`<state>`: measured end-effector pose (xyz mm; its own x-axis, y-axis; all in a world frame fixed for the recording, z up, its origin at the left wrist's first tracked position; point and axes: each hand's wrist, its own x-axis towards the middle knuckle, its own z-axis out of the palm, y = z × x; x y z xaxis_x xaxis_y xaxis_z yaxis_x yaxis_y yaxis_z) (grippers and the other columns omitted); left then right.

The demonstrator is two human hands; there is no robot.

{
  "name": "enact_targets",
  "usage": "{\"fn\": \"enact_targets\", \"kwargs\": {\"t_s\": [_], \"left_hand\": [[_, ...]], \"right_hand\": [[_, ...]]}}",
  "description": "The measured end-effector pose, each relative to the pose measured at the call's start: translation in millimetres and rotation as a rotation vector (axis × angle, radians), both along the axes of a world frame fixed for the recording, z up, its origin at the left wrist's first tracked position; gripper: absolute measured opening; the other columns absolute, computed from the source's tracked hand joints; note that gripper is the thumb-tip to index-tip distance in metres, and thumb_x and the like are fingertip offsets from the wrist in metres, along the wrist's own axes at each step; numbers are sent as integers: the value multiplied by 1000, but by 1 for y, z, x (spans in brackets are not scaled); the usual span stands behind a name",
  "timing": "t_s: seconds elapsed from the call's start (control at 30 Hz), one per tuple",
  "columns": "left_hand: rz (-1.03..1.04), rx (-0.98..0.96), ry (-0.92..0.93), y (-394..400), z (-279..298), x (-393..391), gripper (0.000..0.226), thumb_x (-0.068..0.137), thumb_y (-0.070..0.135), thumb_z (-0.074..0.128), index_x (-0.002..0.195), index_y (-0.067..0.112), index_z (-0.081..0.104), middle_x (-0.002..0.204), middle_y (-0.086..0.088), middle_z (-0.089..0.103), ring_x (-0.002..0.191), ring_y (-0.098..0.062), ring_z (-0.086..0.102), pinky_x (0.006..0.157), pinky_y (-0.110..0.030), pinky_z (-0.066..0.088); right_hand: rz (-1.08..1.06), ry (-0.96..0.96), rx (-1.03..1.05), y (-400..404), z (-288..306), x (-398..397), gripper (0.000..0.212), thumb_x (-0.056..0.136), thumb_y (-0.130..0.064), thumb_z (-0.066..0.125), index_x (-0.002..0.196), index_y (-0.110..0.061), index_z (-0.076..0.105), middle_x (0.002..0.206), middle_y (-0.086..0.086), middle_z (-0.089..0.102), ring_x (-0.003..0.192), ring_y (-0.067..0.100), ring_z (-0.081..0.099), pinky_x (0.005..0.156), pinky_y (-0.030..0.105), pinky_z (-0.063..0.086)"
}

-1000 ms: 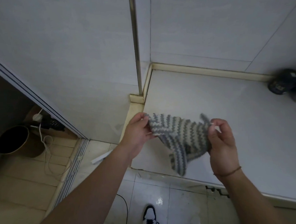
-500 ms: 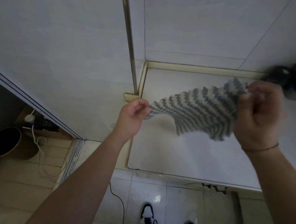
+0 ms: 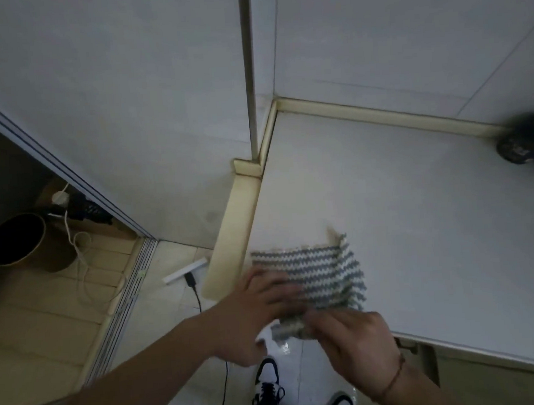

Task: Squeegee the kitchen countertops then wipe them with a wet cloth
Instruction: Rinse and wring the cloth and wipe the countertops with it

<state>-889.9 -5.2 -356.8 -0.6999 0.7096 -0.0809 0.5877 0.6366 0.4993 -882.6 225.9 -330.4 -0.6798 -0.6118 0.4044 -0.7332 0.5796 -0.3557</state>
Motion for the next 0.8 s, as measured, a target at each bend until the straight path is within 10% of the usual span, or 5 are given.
{"fn": "enact_targets", "kwargs": {"t_s": [0.2, 0.33, 0.5, 0.67, 0.8], "left_hand": [[594, 485, -172, 47, -13, 26, 23, 89, 46, 59, 102, 27, 63, 96, 17, 64, 92, 5, 55, 86, -21, 46], [1044, 673, -394, 50, -16, 18, 33, 80, 51, 59, 96, 23, 64, 86, 8, 68, 80, -10, 65, 73, -34, 57], [1201, 764, -572, 43, -14, 19, 41, 81, 24, 73, 117, 21, 52, 91, 1, 66, 63, -5, 62, 54, -28, 52], [1163, 844, -413, 45, -7, 34, 74, 81, 3, 72, 134, 34, 31, 98, 8, 72, 75, -5, 68, 62, -17, 52], [1049, 605, -213, 46, -13, 44, 46, 81, 14, 74, 108, 46, 55, 96, 21, 64, 73, -10, 60, 63, -13, 46]], "right_hand": [[-91, 41, 102, -21, 16, -63, 15, 86, -34, 51, 92, -27, 64, 62, -6, 66, 44, 15, 59, 39, 21, 43], [-251, -39, 94, -30, 4, -116, 30, 88, -42, 53, 100, -20, 69, 87, 0, 71, 79, 23, 64, 64, 33, 53], [-669, -273, -106, 14, -29, -83, 18, 90, -30, 61, 92, -14, 70, 92, 5, 69, 87, 30, 59, 74, 30, 46], [-506, -195, 156, 49, -66, -30, 38, 81, -51, 57, 89, -18, 72, 93, -1, 69, 86, 29, 57, 71, 35, 50], [-492, -145, 4, 55, -69, -30, 26, 84, -36, 59, 82, -15, 74, 87, -2, 70, 82, 25, 55, 76, 32, 47]]}}
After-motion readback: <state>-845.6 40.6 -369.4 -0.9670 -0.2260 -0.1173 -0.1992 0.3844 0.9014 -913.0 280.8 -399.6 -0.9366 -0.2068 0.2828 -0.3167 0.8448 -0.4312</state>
